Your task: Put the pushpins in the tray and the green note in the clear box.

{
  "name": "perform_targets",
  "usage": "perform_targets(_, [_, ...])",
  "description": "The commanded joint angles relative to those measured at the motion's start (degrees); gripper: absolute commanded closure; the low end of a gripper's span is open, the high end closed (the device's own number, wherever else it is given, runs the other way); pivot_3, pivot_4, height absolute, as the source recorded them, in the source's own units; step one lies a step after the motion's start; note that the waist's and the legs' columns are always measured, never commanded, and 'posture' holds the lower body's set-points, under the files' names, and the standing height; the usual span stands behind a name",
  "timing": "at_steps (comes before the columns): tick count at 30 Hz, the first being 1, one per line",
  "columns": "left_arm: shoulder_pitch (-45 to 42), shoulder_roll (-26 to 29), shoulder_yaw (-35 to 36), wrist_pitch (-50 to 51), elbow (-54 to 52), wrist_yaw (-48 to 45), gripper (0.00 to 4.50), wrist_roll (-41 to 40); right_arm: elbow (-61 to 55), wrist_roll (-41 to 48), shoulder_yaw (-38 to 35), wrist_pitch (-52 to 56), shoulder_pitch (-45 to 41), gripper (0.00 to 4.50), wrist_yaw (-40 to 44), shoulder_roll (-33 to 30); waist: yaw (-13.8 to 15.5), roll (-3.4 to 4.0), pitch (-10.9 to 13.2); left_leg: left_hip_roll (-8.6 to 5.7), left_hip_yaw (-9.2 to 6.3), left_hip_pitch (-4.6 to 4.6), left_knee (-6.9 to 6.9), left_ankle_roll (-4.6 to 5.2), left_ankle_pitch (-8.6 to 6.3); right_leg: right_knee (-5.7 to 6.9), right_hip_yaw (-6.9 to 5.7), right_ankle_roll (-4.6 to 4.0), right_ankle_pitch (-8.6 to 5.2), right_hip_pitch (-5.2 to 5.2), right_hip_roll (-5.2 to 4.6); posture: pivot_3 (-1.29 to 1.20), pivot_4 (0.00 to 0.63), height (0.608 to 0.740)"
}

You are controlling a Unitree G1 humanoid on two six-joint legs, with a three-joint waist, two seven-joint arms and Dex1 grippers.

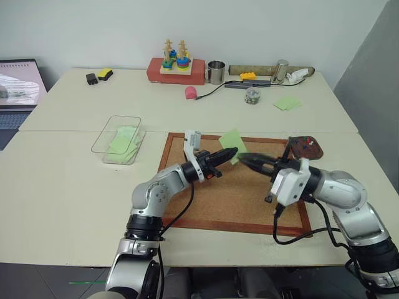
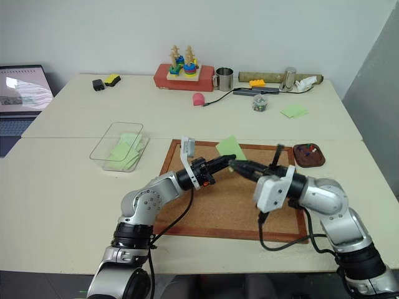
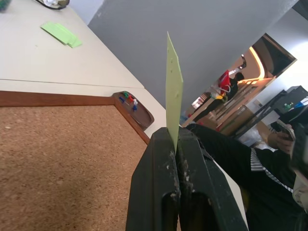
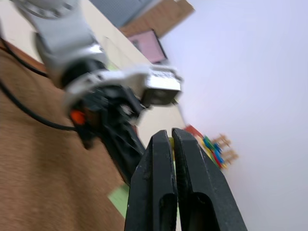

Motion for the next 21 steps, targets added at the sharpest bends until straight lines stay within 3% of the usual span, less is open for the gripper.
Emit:
perform_targets(1, [0.7,1.5,0.8,0.7,-7.1,0.2,4.47,-1.6,5.5,-2.5,-6.5,7.1,0.6,4.5,-6.3,-0.5,0.0,0.0,0.0,0.0,0.0,0.0,0.0,0.0,0.0,0.0,0.0,-0.02,0.01,0.0,0.0,0.0,0.15,0.74])
perform_targets(6, [3.3,5.5,0.9,4.3,-15.5,-0.2,4.47,-3.5,16.9,-5.0,-8.5,15.5,-1.1,4.5,-12.0,-0.1,-0.2,0.01,0.0,0.03,0.02,0.01,-0.04,0.0,0.0,0.01,0.03,-0.04,0.01,-0.02,0.01,0.0,0.15,0.74])
perform_targets(17, [5.9,7.8,0.5,5.8,-20.4,1.6,4.47,-4.9,33.2,-4.4,-7.6,17.2,-6.4,4.5,-14.8,1.0,-0.2,0.01,0.0,0.0,0.09,0.03,-0.02,0.0,0.0,0.02,0.1,-0.03,0.01,-0.02,0.01,0.0,0.15,0.74])
perform_targets(21, [6.2,7.9,0.4,5.8,-20.6,1.8,4.5,-5.0,35.2,-3.4,-8.1,17.1,-7.1,3.54,-15.3,1.4,-0.2,0.01,0.0,0.01,0.09,0.02,-0.03,0.0,0.0,0.0,0.1,-0.03,0.01,-0.02,0.02,0.0,0.15,0.74])
